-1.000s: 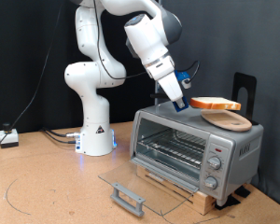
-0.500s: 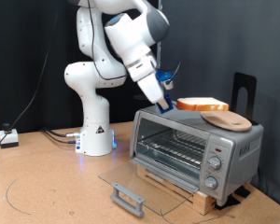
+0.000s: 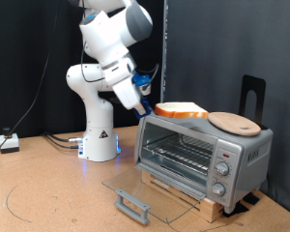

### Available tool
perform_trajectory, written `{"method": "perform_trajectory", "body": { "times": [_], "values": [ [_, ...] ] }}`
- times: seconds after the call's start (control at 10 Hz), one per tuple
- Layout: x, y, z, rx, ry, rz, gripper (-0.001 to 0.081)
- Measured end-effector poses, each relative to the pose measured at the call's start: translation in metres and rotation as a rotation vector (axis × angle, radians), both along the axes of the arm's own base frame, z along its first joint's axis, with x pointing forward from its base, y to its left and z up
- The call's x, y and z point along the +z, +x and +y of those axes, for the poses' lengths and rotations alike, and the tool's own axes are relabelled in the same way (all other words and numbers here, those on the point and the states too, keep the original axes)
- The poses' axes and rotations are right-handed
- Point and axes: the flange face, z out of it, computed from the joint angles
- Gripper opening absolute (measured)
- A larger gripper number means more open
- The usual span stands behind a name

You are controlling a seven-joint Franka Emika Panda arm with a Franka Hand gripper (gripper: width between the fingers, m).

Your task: Make a piece of toast with the oven

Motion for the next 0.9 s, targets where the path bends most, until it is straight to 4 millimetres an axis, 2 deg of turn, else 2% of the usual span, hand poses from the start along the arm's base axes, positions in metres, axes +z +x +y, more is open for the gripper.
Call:
{"method": "perform_trajectory", "body": {
  "times": [0.5, 0.6, 0.7, 0.9],
  "values": [
    [0.0, -0.023, -0.077, -0.007, -0.031, -0.004, 0.0419],
    [0.0, -0.025, -0.084, -0.003, -0.031, -0.008, 0.0419],
    [-0.001, -0.026, -0.083, -0.002, -0.031, -0.005, 0.0419],
    [-0.016, -0.028, -0.083, 0.039, -0.037, -0.009, 0.0419]
  ]
}}
